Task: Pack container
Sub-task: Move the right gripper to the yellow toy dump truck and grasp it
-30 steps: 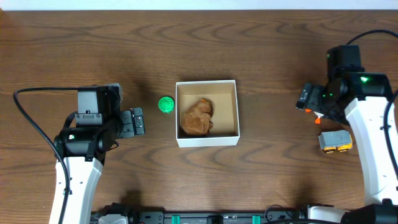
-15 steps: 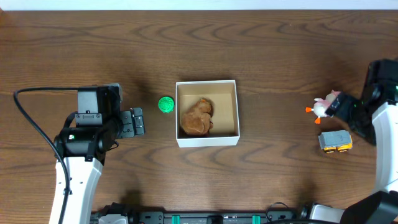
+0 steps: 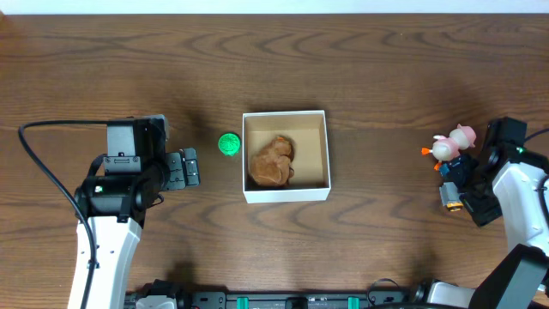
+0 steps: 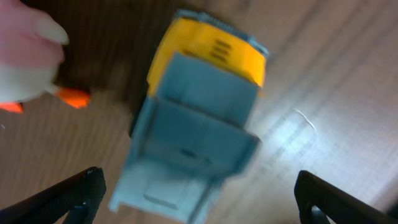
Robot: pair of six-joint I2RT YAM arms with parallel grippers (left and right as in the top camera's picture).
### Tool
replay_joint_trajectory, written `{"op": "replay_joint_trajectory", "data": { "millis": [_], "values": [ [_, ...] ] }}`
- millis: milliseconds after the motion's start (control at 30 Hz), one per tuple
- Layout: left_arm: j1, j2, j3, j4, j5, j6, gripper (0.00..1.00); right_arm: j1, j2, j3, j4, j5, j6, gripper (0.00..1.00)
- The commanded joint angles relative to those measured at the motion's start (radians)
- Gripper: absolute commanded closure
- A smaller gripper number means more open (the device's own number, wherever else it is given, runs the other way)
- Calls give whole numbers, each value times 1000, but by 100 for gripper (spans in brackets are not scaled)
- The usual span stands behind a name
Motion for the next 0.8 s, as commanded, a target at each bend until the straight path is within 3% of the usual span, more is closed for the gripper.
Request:
{"op": "replay_joint_trajectory", "data": {
  "millis": [0, 233, 333, 567, 767],
  "values": [
    [4, 0, 13, -3, 8, -13, 2, -12, 0, -16, 31, 8, 32, 1],
    [4, 0, 13, -3, 8, -13, 2, -12, 0, -18, 62, 15, 31, 1],
    [4, 0, 13, -3, 8, -13, 2, -12, 0, -18, 56, 19, 21, 10],
    [4, 0, 13, -3, 8, -13, 2, -12, 0, -47, 63, 30, 21, 9],
    [4, 0, 13, -3, 8, -13, 2, -12, 0, -52, 67, 34, 21, 25]
  ]
}}
